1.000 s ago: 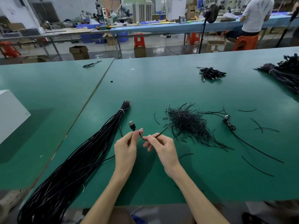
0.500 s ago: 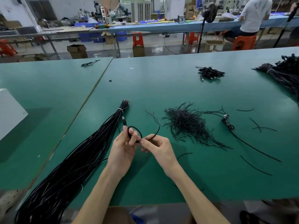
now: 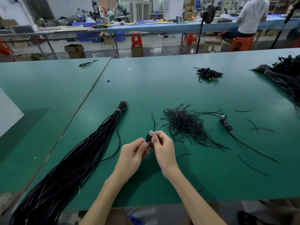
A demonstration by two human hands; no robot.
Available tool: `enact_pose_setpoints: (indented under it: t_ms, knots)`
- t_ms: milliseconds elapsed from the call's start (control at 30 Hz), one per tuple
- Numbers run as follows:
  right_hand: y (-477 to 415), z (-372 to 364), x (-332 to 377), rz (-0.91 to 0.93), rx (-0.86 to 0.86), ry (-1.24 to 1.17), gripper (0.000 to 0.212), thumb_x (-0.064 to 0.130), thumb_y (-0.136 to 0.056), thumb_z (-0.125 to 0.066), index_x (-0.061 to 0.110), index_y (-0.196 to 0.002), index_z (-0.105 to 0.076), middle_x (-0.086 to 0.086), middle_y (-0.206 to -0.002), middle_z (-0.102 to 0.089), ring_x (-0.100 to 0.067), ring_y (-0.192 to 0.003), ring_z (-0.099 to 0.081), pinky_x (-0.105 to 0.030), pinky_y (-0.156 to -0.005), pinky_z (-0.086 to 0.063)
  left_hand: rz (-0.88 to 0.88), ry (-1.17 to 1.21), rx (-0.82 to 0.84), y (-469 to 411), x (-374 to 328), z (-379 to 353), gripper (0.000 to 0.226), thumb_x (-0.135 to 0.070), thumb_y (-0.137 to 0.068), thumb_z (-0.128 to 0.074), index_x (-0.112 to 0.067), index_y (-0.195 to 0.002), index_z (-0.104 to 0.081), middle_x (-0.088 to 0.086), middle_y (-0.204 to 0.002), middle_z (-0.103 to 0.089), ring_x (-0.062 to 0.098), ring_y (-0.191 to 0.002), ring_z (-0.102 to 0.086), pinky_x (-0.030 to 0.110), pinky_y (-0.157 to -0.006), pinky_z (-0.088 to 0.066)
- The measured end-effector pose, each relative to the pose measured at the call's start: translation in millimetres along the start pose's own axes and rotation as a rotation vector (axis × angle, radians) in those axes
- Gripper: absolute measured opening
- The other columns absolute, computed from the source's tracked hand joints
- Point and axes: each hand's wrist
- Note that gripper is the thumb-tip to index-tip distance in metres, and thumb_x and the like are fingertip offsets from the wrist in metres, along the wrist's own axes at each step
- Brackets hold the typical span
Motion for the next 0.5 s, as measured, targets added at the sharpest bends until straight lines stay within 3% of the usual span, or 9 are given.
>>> enact_pose_setpoints:
  t_ms: [167, 333, 433, 500]
  knots:
    - [-1.9, 2.0, -2.2, -0.039, -0.085, -0.119, 0.017, 0.028, -0.103, -0.061, 0.026, -0.088, -0.07, 0.007, -0.086, -0.07, -0.011, -0.084, -0.061, -0.035, -0.082, -0.052, -0.027, -0.375, -0.006, 2.1, -2.1, -9.4, 0.028, -0.019, -0.106, -0.053, -0.023, -0.079, -0.047, -0.011, -0.072, -0.052, 0.012, -0.067, -0.049, 0.023, -0.059, -0.036]
    - [-1.5, 4.6, -0.2, -0.028, -0.082, -0.19, 0.012, 0.027, -0.099, -0.064, 0.024, -0.088, -0.068, 0.001, -0.087, -0.068, -0.009, -0.077, -0.055, -0.023, -0.072, -0.048, 0.05, -0.372, -0.081, 1.0, -0.3, -8.6, 0.021, -0.025, -0.106, -0.053, -0.016, -0.089, -0.061, -0.01, -0.082, -0.064, 0.012, -0.075, -0.061, 0.036, -0.072, -0.051]
    - [-0.8, 3.8, 0.7, -0.01, -0.05, -0.244, 0.007, 0.016, -0.099, -0.062, 0.017, -0.093, -0.065, -0.007, -0.091, -0.072, -0.012, -0.078, -0.064, -0.023, -0.067, -0.05, 0.087, -0.352, -0.144, -0.1, 1.5, -7.8, 0.018, -0.023, -0.106, -0.055, -0.015, -0.095, -0.067, -0.01, -0.086, -0.07, 0.011, -0.079, -0.067, 0.033, -0.076, -0.053]
    - [-0.7, 3.6, 1.4, 0.005, -0.02, -0.254, 0.004, 0.012, -0.1, -0.06, 0.012, -0.095, -0.06, -0.009, -0.092, -0.077, -0.016, -0.076, -0.068, -0.025, -0.065, -0.051, 0.127, -0.31, -0.193, -1.7, 4.1, -6.9, 0.019, -0.023, -0.105, -0.057, -0.016, -0.096, -0.072, -0.009, -0.08, -0.071, 0.01, -0.072, -0.064, 0.029, -0.07, -0.051]
Point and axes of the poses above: each hand's wrist, its own y-axis away from the middle knuckle, its own z-axis out of the back of the hand, x = y × z
